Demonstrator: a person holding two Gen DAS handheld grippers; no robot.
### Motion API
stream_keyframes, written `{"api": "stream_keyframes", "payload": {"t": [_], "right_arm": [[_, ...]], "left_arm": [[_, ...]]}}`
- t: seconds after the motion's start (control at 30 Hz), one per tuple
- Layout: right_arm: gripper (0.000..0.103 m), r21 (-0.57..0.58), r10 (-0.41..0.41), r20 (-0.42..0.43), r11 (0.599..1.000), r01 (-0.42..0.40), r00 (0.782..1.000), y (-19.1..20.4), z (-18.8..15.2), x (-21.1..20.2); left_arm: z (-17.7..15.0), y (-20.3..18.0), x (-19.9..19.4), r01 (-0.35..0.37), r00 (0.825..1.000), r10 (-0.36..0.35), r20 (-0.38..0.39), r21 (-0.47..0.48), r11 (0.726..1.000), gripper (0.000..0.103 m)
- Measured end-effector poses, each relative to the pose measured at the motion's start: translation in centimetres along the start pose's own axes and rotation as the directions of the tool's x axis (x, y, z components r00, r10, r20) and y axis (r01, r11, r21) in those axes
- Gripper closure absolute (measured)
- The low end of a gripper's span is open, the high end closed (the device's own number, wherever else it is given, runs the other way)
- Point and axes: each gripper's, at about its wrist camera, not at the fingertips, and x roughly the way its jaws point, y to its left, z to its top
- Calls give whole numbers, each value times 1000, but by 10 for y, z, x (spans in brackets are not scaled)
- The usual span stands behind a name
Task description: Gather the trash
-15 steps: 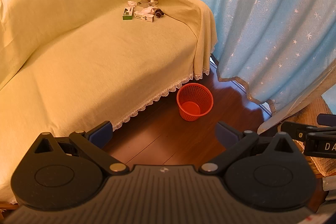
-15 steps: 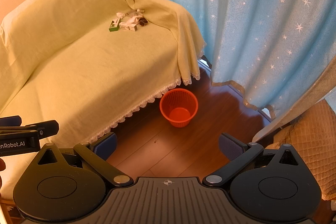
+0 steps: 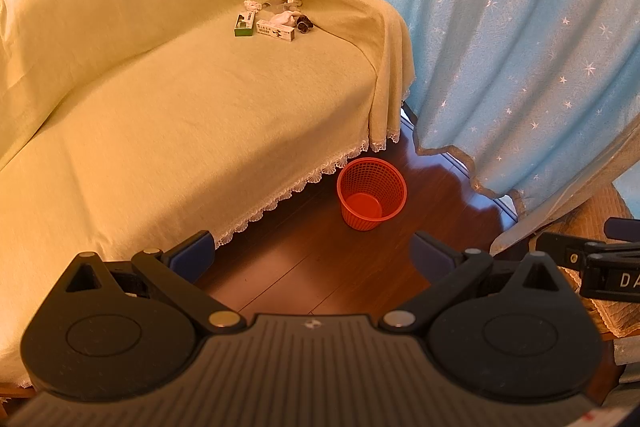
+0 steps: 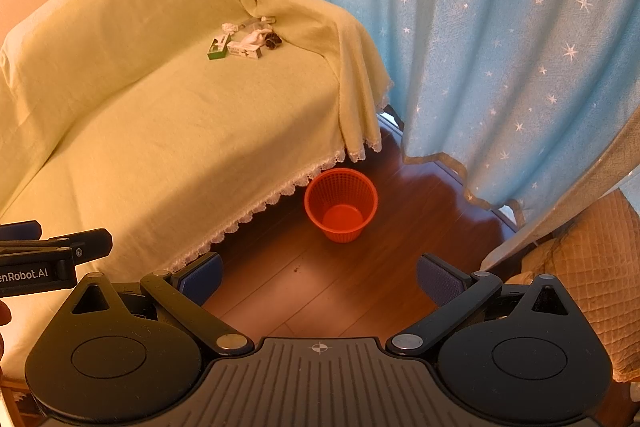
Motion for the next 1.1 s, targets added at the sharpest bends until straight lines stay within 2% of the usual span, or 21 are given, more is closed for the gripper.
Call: {"api": "stream_keyframes", "payload": {"t": [1.1], "right_arm": [[2,2,-1,-5,1000,1,1000,0,-2,7]], "left_arm": [[5,-3,2,-6,1000,6,-7,-10,1000,1]]}}
